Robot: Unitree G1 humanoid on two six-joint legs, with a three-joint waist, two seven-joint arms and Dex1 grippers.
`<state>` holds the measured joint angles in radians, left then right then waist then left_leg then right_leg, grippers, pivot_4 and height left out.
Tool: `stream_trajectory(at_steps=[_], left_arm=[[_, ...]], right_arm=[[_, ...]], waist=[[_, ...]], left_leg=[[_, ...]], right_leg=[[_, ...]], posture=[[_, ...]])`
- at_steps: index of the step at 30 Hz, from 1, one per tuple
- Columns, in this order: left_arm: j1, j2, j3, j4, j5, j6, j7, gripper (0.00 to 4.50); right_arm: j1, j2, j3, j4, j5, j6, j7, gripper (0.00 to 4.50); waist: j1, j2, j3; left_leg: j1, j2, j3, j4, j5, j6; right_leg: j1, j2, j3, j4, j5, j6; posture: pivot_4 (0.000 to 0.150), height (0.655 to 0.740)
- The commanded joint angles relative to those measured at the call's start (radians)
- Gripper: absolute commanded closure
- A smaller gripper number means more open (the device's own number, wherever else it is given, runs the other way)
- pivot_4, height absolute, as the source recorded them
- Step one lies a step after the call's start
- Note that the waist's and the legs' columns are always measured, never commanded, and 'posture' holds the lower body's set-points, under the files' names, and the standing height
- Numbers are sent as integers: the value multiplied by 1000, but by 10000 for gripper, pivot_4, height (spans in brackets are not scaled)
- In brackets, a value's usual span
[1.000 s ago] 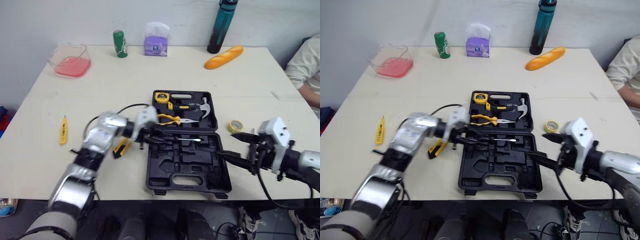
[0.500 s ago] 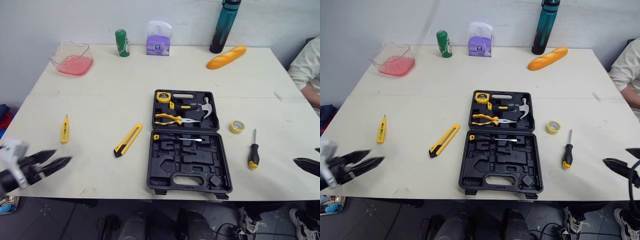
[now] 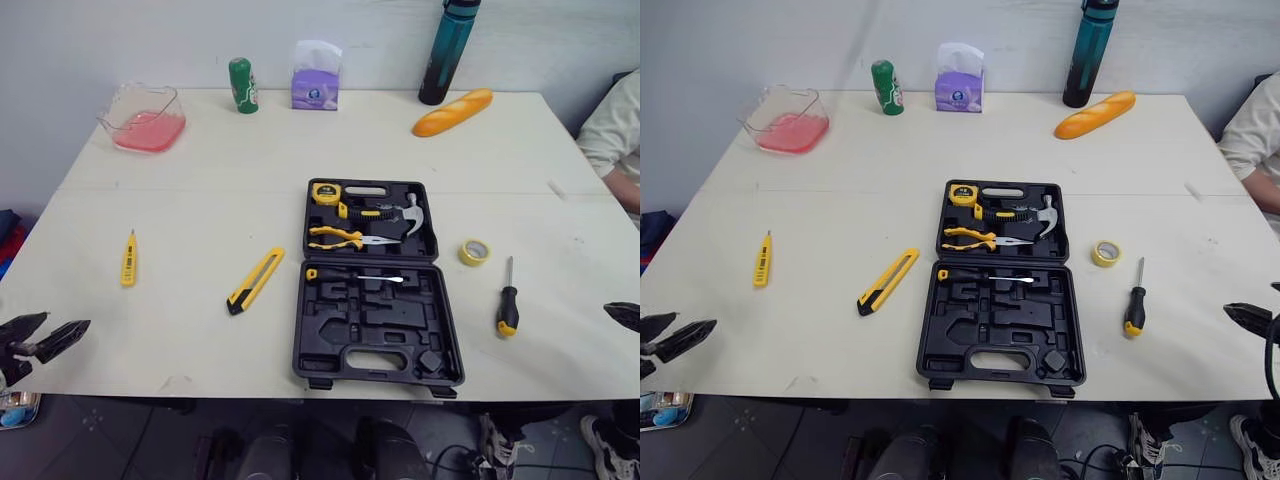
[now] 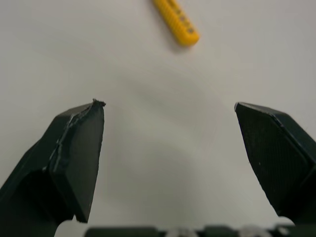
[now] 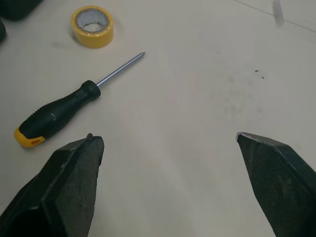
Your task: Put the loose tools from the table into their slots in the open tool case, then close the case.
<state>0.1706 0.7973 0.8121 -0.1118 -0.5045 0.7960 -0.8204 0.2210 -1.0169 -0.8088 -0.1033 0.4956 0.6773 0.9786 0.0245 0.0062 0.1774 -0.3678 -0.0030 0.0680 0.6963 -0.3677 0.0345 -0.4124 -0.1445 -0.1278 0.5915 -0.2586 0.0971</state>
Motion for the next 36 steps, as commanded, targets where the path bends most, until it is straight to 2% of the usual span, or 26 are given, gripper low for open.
stream_trajectory(at_steps=[1,5,9,12,19,28,31,35,36], left_arm=[[-46,0,-84,-226,-173,107,-24,647],[-236,26,-206,-355,-358,212,-5,647],[-493,29,-419,-358,-392,213,-18,647],[-618,5,-560,-343,-412,211,-74,647],[-767,-49,-841,-266,-283,11,-299,647],[-902,-166,-961,-116,-174,-136,-392,647],[-911,-190,-975,-91,-151,-161,-401,0],[-916,-194,-983,-82,-138,-174,-423,0],[-915,-192,-982,-81,-138,-173,-427,0]], right_arm=[[-16,82,4,-264,117,149,-123,0],[-71,191,21,-431,178,286,-317,0],[-124,304,52,-550,193,419,-521,0],[-157,389,86,-613,203,505,-642,0],[-168,603,283,-657,63,473,-892,0],[-133,744,391,-587,-94,341,-1019,0],[-128,787,396,-589,-112,320,-1043,9511],[-109,796,403,-628,-103,337,-1037,26102],[-105,797,404,-636,-103,341,-1036,31388]], waist=[[1,0,0],[4,1,1],[4,2,1],[1,5,-1],[-4,5,-1],[-3,5,-2],[-12,5,-2],[-15,5,-2],[-15,5,-2]], left_leg=[[0,0,0,0,0,0],[0,-1,0,1,1,-1],[0,-2,-1,1,3,0],[0,-1,1,1,7,3],[8,1,9,-6,10,1],[12,1,15,-11,11,2],[12,3,16,-12,11,1],[13,4,17,-12,11,1],[13,4,17,-12,11,1]], right_leg=[[0,0,0,0,0,0],[0,0,0,1,0,0],[1,2,0,3,0,1],[2,12,1,5,1,1],[2,20,10,5,0,0],[1,21,18,5,0,1],[0,24,19,4,0,1],[0,25,20,4,0,1],[0,25,21,4,0,1]], posture=[[1500,7314],[1500,7314],[1500,7314],[1500,7314],[1500,7314],[1500,7314],[1500,7314],[1500,7314],[1500,7314]])
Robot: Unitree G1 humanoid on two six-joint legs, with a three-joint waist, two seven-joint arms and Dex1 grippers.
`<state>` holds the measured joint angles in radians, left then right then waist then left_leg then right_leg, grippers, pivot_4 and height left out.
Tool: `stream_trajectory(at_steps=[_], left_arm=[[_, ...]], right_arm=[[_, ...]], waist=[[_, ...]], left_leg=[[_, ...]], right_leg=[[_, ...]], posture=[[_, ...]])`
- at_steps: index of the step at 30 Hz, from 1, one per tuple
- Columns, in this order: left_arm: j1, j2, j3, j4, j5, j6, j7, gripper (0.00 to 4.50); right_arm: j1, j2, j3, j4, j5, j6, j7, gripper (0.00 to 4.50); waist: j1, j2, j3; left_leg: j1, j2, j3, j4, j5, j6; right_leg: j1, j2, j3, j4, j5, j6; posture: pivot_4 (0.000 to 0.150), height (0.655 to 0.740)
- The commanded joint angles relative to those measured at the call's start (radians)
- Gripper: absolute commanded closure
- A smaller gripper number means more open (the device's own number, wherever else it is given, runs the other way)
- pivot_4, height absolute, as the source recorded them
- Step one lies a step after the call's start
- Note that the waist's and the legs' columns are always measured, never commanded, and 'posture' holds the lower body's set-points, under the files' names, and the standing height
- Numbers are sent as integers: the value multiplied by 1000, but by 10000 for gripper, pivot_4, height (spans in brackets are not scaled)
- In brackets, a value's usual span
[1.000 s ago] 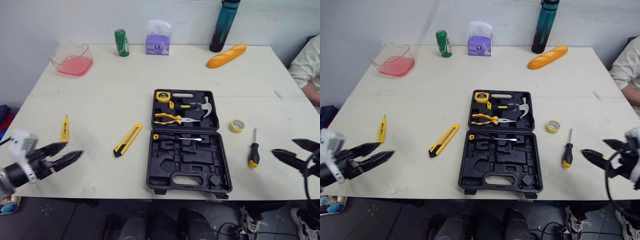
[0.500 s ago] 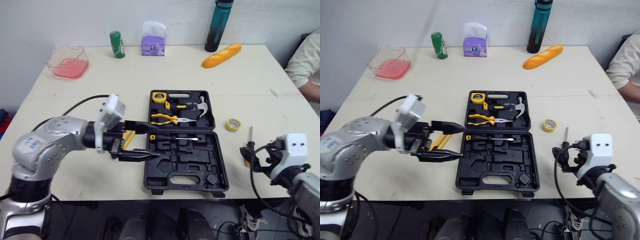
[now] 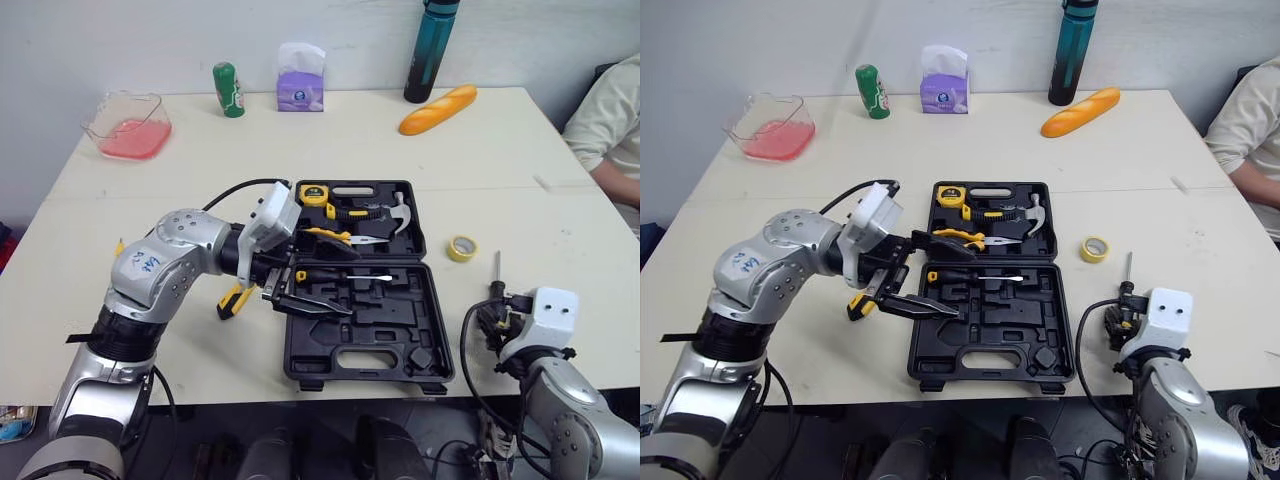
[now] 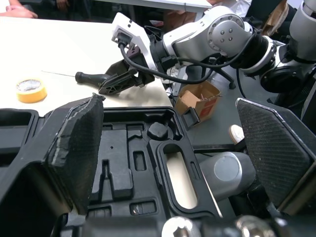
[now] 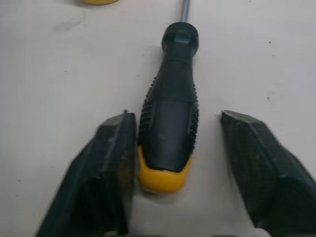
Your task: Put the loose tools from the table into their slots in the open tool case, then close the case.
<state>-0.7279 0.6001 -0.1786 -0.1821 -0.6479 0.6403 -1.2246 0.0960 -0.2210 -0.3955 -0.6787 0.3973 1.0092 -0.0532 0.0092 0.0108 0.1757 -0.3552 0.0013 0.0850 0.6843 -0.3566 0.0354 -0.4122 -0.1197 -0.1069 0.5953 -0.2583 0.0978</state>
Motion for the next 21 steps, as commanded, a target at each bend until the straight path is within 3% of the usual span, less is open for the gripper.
stream_trajectory(at_steps=[1,6,9,15,19,21], left_arm=[[-14,7,10,-11,7,-19,-27,0],[-2,9,15,-19,13,-21,-31,0],[15,19,24,-24,15,-19,-25,0],[96,99,88,-47,14,-10,-1,0],[167,167,130,-78,21,-12,8,0],[218,208,150,-103,36,-23,14,0]], right_arm=[[24,2,-6,-69,-4,13,-4,34927],[35,-10,-26,-95,4,43,6,34977],[26,-85,-85,-135,40,46,78,34978],[-18,-486,-254,-110,304,71,516,34978],[-75,-752,-200,-8,399,7,831,34978],[-182,-864,-66,91,394,-60,992,34978]], waist=[[1,0,0],[-2,0,0],[-6,0,0],[-12,-1,2],[-10,-6,5],[-12,-8,6]], left_leg=[[0,0,0,0,0,0],[0,0,0,0,0,0],[0,0,0,0,0,0],[0,1,3,0,-3,4],[1,4,4,-1,-4,4],[1,5,4,-1,-5,4]], right_leg=[[0,0,0,0,0,0],[0,0,0,0,0,0],[-1,0,1,0,0,0],[-1,0,2,-2,0,1],[-1,2,3,-4,0,0],[-1,3,3,-4,0,-1]], posture=[[1500,7314],[1500,7314],[1500,7314],[1500,7314],[1500,7314],[1500,7314]])
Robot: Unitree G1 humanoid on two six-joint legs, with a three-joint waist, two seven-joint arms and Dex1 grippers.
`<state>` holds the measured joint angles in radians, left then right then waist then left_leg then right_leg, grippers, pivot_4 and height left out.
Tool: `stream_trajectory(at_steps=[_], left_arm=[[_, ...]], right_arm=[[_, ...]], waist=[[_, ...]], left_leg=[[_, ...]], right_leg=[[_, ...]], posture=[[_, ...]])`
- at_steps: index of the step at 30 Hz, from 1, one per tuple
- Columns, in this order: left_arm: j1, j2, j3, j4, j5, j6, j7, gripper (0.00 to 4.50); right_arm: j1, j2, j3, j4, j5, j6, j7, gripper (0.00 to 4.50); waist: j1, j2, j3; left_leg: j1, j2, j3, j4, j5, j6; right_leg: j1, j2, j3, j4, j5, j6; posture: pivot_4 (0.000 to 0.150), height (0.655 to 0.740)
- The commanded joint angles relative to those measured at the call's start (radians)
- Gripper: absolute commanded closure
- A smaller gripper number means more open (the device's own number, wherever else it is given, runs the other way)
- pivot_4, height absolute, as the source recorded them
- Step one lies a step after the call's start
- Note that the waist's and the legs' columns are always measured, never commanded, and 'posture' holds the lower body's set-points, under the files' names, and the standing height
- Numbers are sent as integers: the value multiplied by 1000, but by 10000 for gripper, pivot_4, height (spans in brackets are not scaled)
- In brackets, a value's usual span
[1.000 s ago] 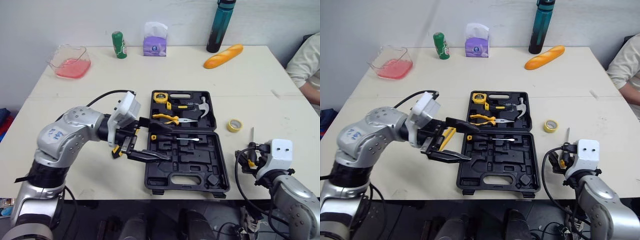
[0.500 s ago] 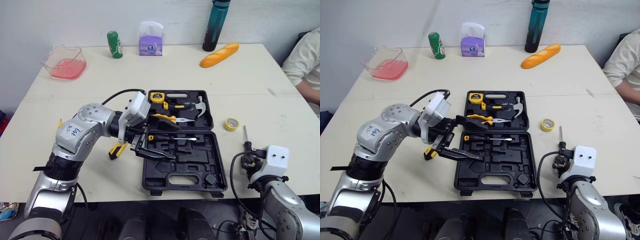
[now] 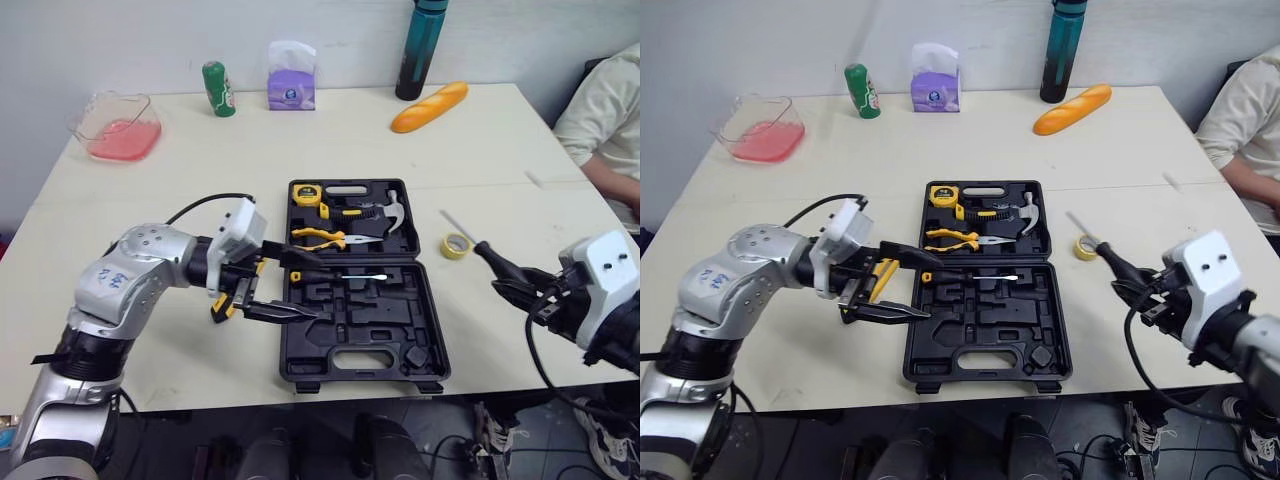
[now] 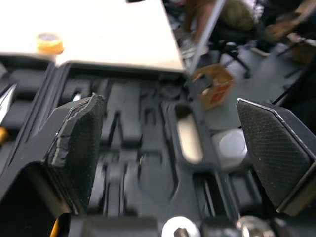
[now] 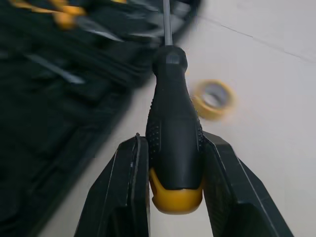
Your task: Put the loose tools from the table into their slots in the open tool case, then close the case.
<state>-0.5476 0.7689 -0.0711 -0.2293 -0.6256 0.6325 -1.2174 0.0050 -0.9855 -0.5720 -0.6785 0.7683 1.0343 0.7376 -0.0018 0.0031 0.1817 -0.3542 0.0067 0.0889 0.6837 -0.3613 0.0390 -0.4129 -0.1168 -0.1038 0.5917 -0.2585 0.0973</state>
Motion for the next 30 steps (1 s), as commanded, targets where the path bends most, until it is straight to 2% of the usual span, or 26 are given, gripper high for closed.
stream_trajectory(at_steps=[1,5,8,11,17,30], left_arm=[[58,54,51,-64,21,-19,13,0],[93,70,62,-80,41,-29,46,0],[111,67,62,-97,56,-37,73,0],[117,64,62,-105,58,-37,83,0],[118,60,50,-97,74,-53,86,0],[105,41,34,-118,78,-46,101,0]], right_arm=[[-153,-144,198,141,1,-124,276,34978],[-364,-202,497,290,-148,-266,450,34978],[-522,-163,698,421,-309,-393,541,34978],[-633,-105,810,524,-397,-453,597,34978],[-709,-28,894,635,-497,-554,670,34978],[-747,72,908,702,-583,-563,672,34978]], waist=[[-2,-1,1],[5,-4,3],[7,-4,3],[1,-4,3],[3,-4,3],[1,-4,3]], left_leg=[[0,0,1,0,0,0],[0,0,1,1,-1,0],[-3,-2,1,1,-1,0],[-5,-5,2,1,-1,0],[-6,-6,1,3,-1,0],[-7,-4,1,9,-1,0]], right_leg=[[0,-1,1,0,0,0],[-1,-2,0,-1,0,0],[-3,-12,-3,-1,0,0],[-4,-13,-5,-1,1,1],[-5,-11,-15,-1,1,2],[-4,-13,-15,3,1,2]], posture=[[1500,7314],[1500,7314],[1500,7314],[1500,7314],[1500,7314],[1500,7314]])
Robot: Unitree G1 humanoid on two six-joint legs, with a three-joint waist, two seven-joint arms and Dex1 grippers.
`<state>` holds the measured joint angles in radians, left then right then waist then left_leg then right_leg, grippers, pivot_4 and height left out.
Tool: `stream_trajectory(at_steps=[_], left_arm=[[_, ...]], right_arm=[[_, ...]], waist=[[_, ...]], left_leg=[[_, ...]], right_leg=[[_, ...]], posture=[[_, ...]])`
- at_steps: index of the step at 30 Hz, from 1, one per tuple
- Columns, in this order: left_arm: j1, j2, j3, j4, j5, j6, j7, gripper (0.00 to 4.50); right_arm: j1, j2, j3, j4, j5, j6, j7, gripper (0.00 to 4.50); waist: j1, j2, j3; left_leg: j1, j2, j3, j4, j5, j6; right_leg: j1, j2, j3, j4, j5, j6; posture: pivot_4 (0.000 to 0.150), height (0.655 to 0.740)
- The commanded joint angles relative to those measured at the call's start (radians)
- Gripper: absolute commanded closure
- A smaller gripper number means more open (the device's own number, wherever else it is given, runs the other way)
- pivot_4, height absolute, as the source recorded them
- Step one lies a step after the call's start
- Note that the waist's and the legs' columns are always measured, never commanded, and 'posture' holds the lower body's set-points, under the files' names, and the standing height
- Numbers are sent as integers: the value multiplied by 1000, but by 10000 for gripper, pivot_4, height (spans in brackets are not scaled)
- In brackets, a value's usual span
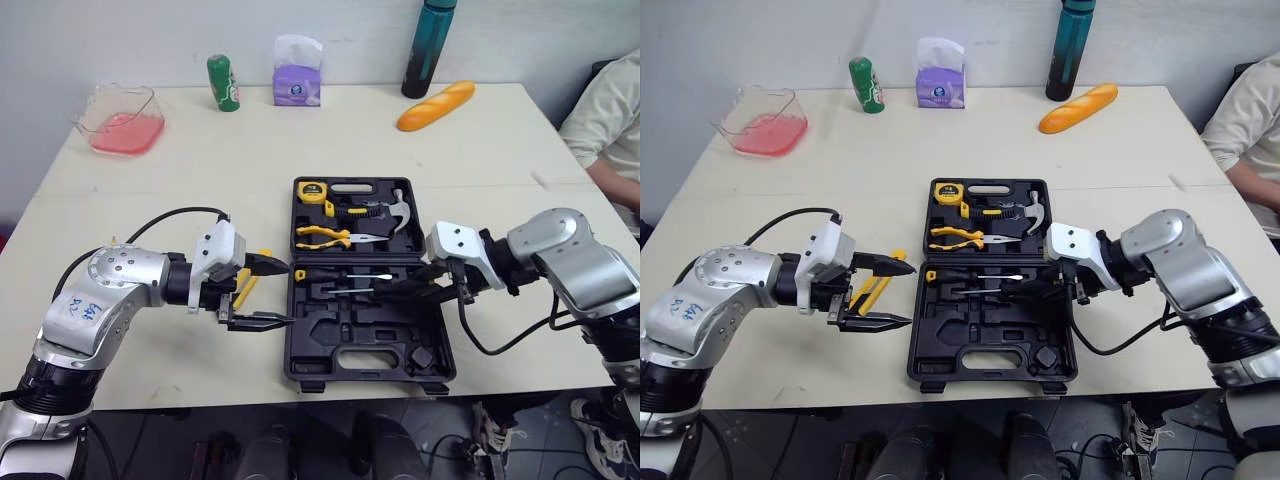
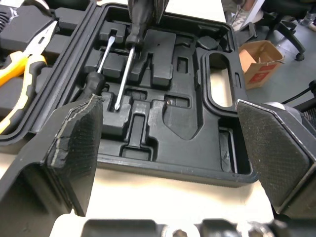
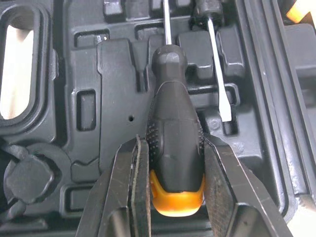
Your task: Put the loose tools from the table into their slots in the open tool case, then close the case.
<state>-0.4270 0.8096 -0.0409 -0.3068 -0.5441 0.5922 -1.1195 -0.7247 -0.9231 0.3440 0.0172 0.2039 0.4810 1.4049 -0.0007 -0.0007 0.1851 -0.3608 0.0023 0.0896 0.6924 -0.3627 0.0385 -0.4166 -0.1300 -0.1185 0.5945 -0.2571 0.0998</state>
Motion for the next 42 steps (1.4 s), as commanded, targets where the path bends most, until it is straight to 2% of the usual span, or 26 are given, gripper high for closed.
stream_trajectory(at_steps=[1,3,4,6,8,14,17,24,28,32,36,42], left_arm=[[-18,-2,2,-41,-5,-4,4,0],[-23,-7,-2,-46,-6,1,9,0],[-25,-9,-4,-48,-7,3,11,0],[-30,-14,-5,-55,-14,12,13,0],[-33,-18,-3,-63,-27,24,13,0],[-44,-35,-10,-74,-31,39,19,0],[-55,-40,-13,-67,-27,39,17,0],[-73,-48,-21,-52,-20,35,11,0],[-80,-53,-28,-45,-16,32,11,0],[-84,-56,-33,-36,-10,26,8,0],[-81,-61,-39,-35,-4,19,10,0],[-57,-66,-25,-35,-4,23,31,0]], right_arm=[[-19,18,-10,9,-19,-10,4,34978],[-23,31,-14,12,-23,-14,-1,24614],[-25,35,-15,14,-29,-16,-3,21814],[-26,35,-24,6,-32,-13,-1,12033],[-24,32,-35,-8,-21,2,5,721],[10,153,-146,26,85,7,-71,292],[49,208,-192,60,128,2,-94,8663],[107,246,-184,66,124,-27,-119,44756],[125,246,-151,80,88,-36,-134,44756],[155,211,-50,113,-36,-33,-159,44756],[198,195,25,119,-115,-2,-195,44756],[230,223,-51,58,-62,-10,-249,44756]], waist=[[0,0,0],[0,0,0],[0,0,0],[2,0,0],[2,0,0],[-1,0,0],[0,0,0],[1,0,0],[0,0,0],[0,0,0],[1,-3,-4],[0,-6,-9]], left_leg=[[0,0,0,0,0,0],[0,0,0,1,0,0],[0,0,0,1,0,0],[0,0,0,1,0,0],[0,0,0,1,0,0],[-1,0,0,2,0,0],[-1,0,0,2,0,0],[-2,-1,-2,4,0,1],[-3,-1,-3,5,0,1],[-3,-1,-3,5,0,1],[4,-1,-5,4,0,0],[10,0,-14,5,-2,-3]], right_leg=[[0,0,0,0,0,0],[0,0,0,1,0,0],[0,0,0,1,0,0],[0,0,0,1,0,0],[0,0,0,1,0,0],[0,1,0,2,0,0],[0,3,0,2,0,0],[0,2,-1,2,0,0],[0,3,-1,2,0,0],[0,3,-2,2,0,0],[9,1,-1,1,0,0],[21,-2,-1,-4,0,-1]], posture=[[1500,7314],[1500,7314],[1500,7314],[1500,7314],[1500,7314],[1500,7314],[1500,7314],[1500,7314],[1500,7314],[1500,7314],[1500,7314],[1500,7314]])
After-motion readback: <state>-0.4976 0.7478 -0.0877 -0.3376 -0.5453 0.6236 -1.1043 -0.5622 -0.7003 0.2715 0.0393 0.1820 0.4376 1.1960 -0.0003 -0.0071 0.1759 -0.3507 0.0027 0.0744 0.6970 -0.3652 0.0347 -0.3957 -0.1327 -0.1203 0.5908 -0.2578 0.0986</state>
